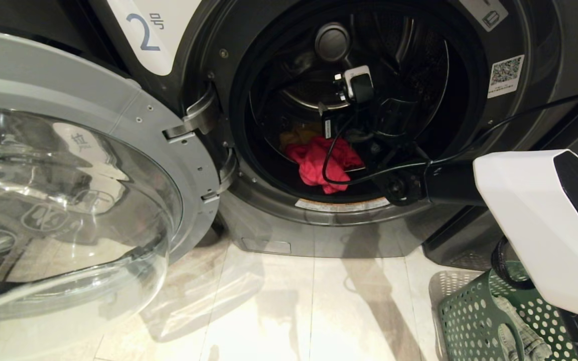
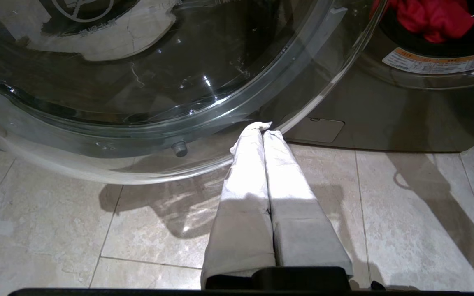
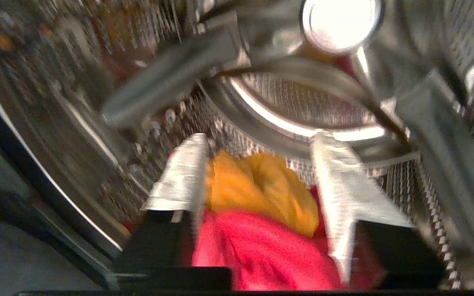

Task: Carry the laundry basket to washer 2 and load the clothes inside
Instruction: Place the clothes into the washing machine

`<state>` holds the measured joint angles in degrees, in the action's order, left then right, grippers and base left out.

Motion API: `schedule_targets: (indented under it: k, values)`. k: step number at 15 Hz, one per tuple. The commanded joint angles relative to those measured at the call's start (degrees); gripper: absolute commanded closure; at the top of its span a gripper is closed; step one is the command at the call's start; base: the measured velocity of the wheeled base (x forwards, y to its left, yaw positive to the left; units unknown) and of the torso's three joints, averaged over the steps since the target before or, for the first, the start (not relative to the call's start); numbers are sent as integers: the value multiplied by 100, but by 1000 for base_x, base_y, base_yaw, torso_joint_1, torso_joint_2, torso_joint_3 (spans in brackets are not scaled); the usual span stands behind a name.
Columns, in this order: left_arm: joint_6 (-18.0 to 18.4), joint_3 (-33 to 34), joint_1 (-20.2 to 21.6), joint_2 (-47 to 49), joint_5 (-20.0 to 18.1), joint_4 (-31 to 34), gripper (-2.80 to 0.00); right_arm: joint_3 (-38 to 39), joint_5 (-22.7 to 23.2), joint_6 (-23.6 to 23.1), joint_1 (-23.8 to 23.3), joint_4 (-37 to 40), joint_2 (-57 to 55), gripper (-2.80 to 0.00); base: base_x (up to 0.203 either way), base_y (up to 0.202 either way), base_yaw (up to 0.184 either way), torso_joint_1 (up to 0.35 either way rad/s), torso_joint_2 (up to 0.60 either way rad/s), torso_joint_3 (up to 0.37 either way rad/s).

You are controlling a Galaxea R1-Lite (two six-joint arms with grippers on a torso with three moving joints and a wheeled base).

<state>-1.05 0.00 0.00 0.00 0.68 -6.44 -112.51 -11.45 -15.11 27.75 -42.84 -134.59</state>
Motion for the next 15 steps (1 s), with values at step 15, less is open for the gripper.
schedule_targets:
  k: [15]
  values:
    - [-1, 229, 0, 0, 2, 2, 0, 3014, 365, 2186, 174, 5609, 3824, -280, 0, 0, 0, 0, 0, 0]
